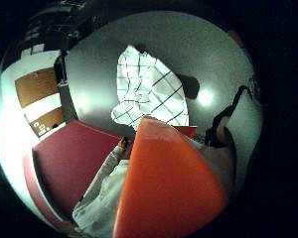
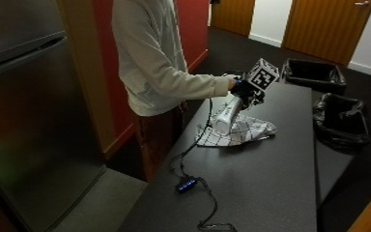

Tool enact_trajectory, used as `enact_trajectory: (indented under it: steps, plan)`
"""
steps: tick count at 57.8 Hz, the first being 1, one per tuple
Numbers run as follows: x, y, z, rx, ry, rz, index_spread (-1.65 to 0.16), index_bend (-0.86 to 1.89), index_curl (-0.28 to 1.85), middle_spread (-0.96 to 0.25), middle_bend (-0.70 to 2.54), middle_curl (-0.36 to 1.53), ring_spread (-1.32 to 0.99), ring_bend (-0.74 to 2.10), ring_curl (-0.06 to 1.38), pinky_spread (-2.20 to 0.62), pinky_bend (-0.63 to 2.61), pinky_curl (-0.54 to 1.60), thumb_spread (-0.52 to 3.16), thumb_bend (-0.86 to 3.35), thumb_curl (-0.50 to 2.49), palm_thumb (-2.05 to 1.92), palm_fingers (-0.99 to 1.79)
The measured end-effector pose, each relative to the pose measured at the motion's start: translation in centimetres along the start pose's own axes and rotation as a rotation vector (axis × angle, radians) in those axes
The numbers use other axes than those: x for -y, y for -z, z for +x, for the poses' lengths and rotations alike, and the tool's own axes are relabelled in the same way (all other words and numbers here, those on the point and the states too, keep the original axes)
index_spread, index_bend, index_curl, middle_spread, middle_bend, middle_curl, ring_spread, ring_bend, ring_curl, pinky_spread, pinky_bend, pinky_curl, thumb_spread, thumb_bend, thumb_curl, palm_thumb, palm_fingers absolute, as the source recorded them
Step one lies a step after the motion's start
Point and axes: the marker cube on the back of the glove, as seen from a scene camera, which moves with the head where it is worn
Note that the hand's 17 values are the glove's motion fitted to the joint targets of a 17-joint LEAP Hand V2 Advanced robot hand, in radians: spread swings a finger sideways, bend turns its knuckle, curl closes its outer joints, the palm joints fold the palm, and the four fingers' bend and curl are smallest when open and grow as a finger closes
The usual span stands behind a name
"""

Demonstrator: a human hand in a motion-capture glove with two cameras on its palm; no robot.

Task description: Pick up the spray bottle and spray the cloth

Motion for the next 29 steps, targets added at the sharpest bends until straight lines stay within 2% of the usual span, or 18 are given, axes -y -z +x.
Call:
enact_trajectory:
  steps: [14,19,23,29]
  plan:
    - [0.7,-4.5,-2.6,0.075,-0.051,-0.063,-0.15,0.47,0.53,-0.11,0.62,0.52,-0.15,0.68,0.48,-0.21,0.36,0.38,0.09,-0.03,0.75,0.93,1.39]
    - [0.7,-4.9,-1.9,-0.086,-0.161,-0.058,-0.15,0.46,0.54,-0.12,0.63,0.52,-0.15,0.68,0.48,-0.21,0.36,0.38,0.09,-0.03,0.75,0.93,1.39]
    - [0.3,-3.8,-3.0,0.066,-0.062,-0.028,-0.15,0.46,0.53,-0.12,0.63,0.52,-0.15,0.68,0.48,-0.21,0.36,0.38,0.09,-0.03,0.75,0.93,1.39]
    - [-0.4,-2.3,-3.1,0.075,-0.037,-0.004,-0.15,0.47,0.54,-0.12,0.62,0.52,-0.15,0.68,0.48,-0.21,0.36,0.38,0.09,-0.03,0.76,0.93,1.39]
